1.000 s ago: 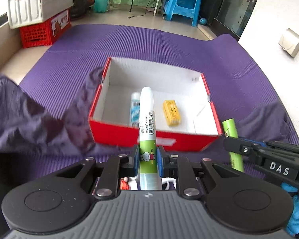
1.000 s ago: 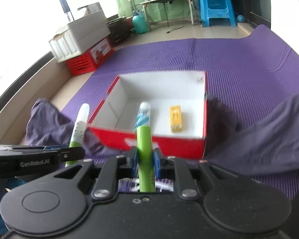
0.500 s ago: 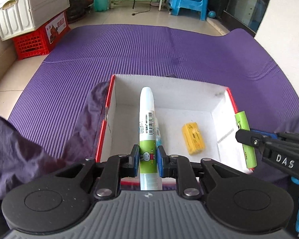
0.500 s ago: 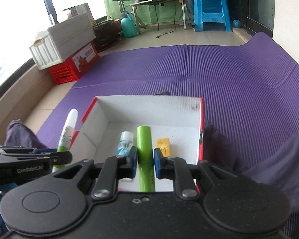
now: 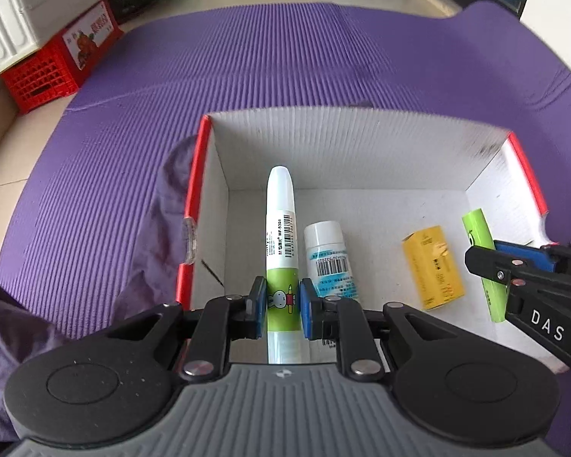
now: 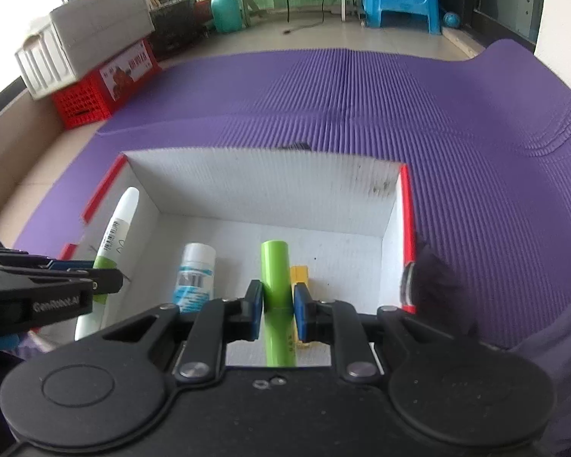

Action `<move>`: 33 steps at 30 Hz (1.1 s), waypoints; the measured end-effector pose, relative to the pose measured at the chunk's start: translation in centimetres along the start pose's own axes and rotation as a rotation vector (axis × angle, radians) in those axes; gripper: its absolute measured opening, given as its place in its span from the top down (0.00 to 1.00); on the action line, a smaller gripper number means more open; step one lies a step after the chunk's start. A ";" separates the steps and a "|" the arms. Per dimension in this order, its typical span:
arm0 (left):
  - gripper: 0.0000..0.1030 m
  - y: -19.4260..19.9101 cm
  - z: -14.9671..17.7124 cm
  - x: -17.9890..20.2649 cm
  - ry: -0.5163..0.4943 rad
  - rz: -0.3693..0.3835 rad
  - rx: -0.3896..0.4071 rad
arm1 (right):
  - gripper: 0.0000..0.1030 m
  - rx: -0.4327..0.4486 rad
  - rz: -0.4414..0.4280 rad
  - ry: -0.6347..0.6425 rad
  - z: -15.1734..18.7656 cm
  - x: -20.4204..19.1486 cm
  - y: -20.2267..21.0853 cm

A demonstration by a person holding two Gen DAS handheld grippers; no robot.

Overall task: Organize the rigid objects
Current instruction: 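Lower the marker and glue stick into the shoebox and open both grippers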

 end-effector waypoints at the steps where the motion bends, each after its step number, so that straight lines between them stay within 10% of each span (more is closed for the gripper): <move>1: 0.83 -0.5 0.0 0.0 -0.004 -0.004 -0.007 | 0.85 -0.007 0.006 0.003 0.1 -0.1 -0.5; 33: 0.82 -6.3 2.2 1.0 0.022 -0.053 -0.211 | 0.73 -0.105 0.035 0.037 2.0 -0.4 -4.4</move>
Point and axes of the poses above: each gripper's, at about its wrist camera, not at the fingertips, and y roughly against the way its jaws point, x to its right, z to its underside, the point moved 6 cm from there along -y, roughly the way its jaws point, and after that the axes turned 7 degrees about x, right-handed, at the moved point
